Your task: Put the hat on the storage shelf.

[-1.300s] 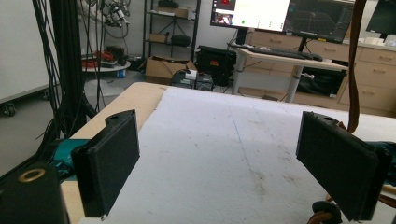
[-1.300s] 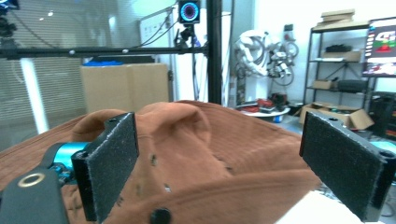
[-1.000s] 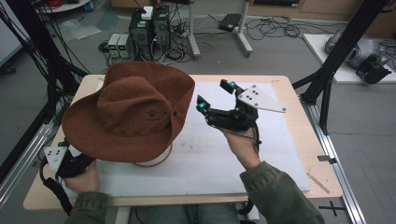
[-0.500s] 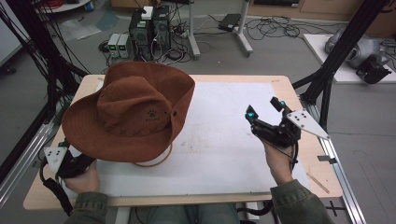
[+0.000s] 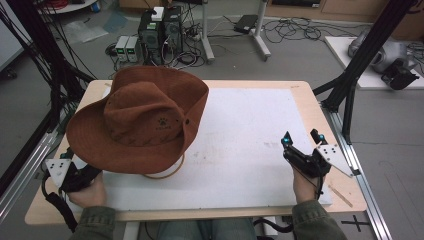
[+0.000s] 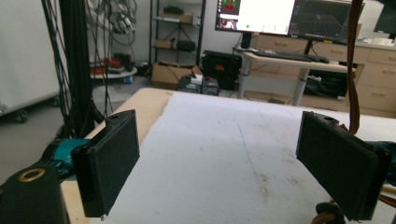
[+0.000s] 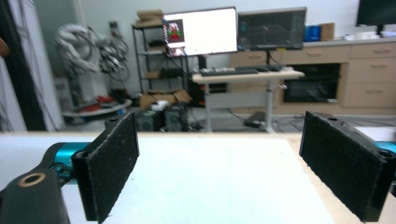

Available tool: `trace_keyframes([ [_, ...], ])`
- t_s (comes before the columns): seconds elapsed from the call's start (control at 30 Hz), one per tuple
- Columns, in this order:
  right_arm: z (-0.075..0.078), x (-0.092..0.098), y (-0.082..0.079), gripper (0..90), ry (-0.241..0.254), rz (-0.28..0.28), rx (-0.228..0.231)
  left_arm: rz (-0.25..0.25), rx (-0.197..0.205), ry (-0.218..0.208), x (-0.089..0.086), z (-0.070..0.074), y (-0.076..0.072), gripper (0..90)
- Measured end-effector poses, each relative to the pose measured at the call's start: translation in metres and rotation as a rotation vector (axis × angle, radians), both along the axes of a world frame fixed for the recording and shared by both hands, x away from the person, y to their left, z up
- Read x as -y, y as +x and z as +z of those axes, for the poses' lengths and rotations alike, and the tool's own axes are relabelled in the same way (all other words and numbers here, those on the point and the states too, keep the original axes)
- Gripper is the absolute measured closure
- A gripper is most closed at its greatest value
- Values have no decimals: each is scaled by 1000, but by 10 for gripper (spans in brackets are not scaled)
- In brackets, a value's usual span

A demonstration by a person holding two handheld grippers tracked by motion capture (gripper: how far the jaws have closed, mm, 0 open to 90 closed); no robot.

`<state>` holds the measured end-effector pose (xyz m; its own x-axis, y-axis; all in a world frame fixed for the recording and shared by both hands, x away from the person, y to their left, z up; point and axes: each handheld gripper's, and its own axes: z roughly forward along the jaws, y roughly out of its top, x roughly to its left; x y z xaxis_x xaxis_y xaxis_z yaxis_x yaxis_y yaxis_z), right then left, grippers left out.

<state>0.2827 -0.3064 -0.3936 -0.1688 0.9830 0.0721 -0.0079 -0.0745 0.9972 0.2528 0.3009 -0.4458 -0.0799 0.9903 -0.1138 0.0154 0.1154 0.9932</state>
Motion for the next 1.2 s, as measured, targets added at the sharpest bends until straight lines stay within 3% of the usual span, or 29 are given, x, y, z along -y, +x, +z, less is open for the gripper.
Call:
trace_keyframes([
  [0.1, -12, 1, 0, 117, -16, -6, -6, 8, 20, 11, 3, 2, -3, 136],
  [0.17, -23, 0, 4, 117, -33, -7, -45, 9, 21, 11, 3, 2, -3, 136],
  [1.2, -31, -1, 12, 117, -40, -29, -88, -11, 5, 18, 2, 2, -5, 136],
])
